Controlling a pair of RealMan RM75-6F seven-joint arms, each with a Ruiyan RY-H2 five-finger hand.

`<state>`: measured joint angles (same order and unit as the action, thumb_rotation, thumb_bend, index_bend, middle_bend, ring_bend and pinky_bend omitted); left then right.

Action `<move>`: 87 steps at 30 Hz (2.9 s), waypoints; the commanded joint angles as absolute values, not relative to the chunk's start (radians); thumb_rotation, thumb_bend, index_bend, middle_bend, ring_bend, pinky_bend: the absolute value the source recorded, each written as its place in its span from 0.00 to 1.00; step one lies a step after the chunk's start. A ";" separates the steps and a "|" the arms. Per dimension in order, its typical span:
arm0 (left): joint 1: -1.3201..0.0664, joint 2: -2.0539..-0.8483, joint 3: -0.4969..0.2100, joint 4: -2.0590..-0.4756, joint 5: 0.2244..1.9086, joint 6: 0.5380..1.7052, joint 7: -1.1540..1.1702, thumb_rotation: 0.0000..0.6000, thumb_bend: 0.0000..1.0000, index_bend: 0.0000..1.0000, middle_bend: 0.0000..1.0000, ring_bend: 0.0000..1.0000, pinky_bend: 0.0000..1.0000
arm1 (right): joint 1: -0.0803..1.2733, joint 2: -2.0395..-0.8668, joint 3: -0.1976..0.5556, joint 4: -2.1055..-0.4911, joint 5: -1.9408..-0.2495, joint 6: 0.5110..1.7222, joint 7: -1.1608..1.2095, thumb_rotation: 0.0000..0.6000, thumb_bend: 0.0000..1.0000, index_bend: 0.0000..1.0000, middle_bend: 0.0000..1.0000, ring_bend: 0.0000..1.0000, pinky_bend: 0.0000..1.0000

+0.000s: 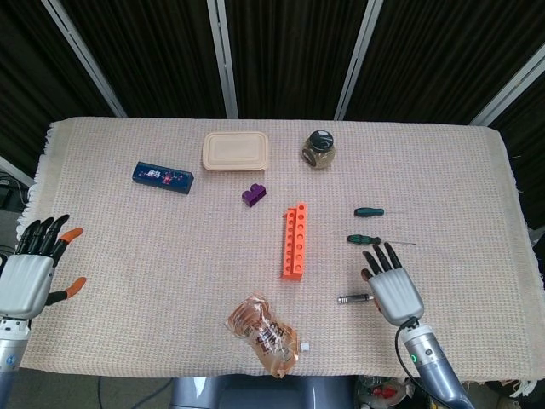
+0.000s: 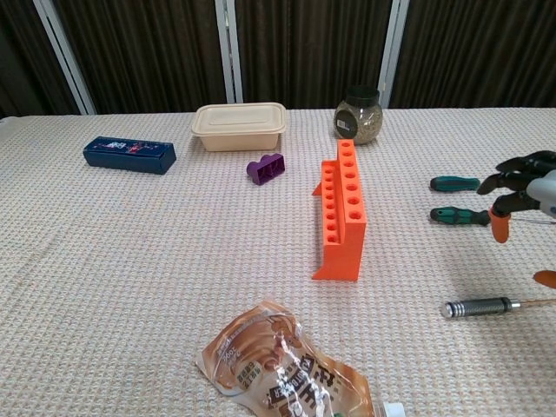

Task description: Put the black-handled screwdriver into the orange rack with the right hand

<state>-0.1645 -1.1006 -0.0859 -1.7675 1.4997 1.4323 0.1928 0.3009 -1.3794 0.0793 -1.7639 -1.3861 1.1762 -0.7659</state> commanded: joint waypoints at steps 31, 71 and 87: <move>-0.202 -1.122 -0.094 -1.748 1.462 1.396 0.203 1.00 0.19 0.19 0.01 0.00 0.00 | 0.407 -1.570 0.061 -1.727 -1.088 1.133 -0.998 1.00 0.32 0.43 0.12 0.00 0.00; -0.203 -1.127 -0.081 -1.706 1.450 1.394 0.142 1.00 0.19 0.19 0.01 0.00 0.00 | 0.463 -1.586 0.040 -1.787 -1.058 1.206 -0.960 1.00 0.37 0.58 0.18 0.00 0.00; -0.199 -1.134 -0.053 -1.709 1.467 1.382 0.138 1.00 0.19 0.18 0.01 0.00 0.00 | 0.455 -1.198 0.253 -2.022 -1.056 0.922 -0.158 1.00 0.39 0.60 0.18 0.00 0.00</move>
